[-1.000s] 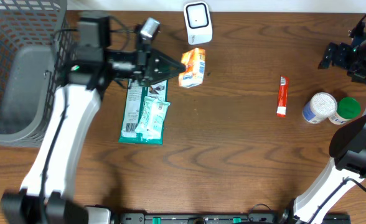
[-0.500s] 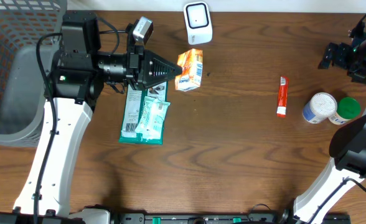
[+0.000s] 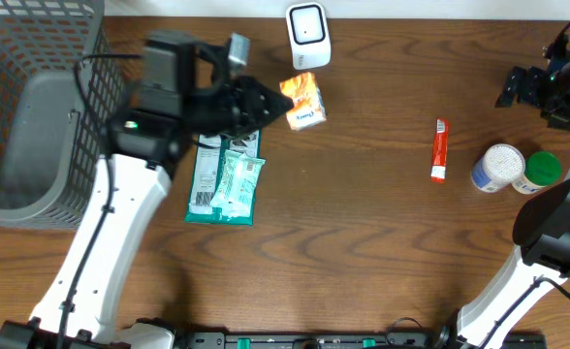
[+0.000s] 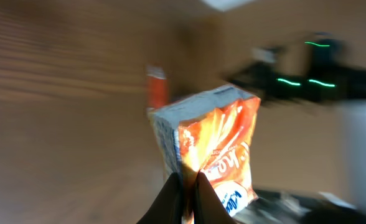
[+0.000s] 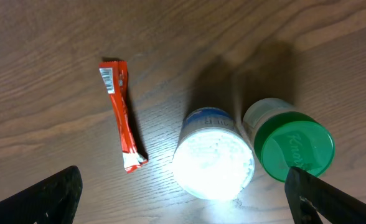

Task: Scan the item barcode
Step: 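Hold the juice carton over the white scanner window, left gripper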

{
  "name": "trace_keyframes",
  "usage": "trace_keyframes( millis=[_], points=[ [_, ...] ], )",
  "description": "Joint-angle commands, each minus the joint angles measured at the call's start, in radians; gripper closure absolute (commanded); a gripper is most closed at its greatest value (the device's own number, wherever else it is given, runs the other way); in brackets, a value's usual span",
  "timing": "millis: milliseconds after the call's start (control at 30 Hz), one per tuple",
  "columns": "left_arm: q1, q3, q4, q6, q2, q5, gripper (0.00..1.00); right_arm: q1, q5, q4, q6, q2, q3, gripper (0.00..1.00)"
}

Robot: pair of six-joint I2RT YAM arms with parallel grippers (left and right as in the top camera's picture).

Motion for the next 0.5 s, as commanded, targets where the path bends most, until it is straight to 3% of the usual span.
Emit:
trace_keyframes(
  millis=[0, 133, 233, 467],
  points=[
    [-0.122, 0.005, -0.031, 0.118, 0.02, -0.526, 0.93, 0.0, 0.003, -0.001, 0.013, -0.02, 0.011, 0.01],
    [-0.205, 0.059, -0.085, 0.139, 0.033, -0.636, 0.93, 0.0, 0.003, 0.0, 0.013, -0.02, 0.011, 0.01],
    [-0.225, 0.202, -0.213, 0.177, 0.07, -0.758, 0.93, 0.0, 0.003, -0.001, 0.013, -0.02, 0.011, 0.01],
    [-0.229, 0.768, -0.538, 0.331, 0.346, -0.908, 0.93, 0.0, 0.003, 0.0, 0.013, -0.02, 0.011, 0.01]
  ],
)
